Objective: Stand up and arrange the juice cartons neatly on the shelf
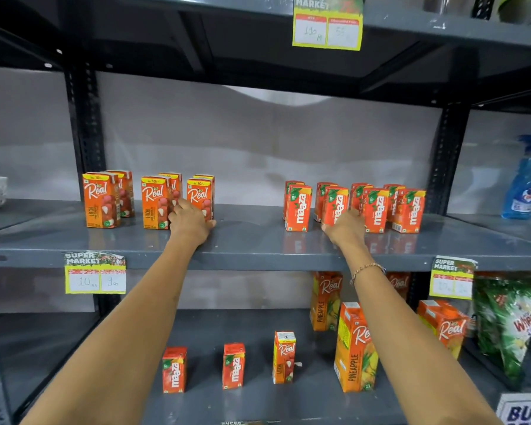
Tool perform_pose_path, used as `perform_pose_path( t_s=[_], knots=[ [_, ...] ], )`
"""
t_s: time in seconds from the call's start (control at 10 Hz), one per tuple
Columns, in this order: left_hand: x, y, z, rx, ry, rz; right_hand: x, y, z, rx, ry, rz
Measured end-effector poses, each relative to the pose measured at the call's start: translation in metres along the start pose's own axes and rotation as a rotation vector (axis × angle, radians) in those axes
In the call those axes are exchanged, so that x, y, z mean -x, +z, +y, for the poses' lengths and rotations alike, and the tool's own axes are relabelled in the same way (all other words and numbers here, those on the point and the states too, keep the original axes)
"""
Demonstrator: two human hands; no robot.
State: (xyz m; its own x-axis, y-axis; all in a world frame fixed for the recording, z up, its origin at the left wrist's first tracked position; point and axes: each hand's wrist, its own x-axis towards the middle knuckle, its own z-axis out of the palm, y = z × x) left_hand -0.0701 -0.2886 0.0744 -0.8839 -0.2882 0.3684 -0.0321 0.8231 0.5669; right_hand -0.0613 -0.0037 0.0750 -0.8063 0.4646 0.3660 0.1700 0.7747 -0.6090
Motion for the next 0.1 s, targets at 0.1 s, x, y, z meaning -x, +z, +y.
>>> perform_pose_path(
  t_s=[0.1],
  knots=[
    [0.0071, -0.0079, 0.0010, 0.012, 0.000, -0.033, 0.0250, -0.0029, -0.0008, 0.015, 0.010, 0.096]
  ],
)
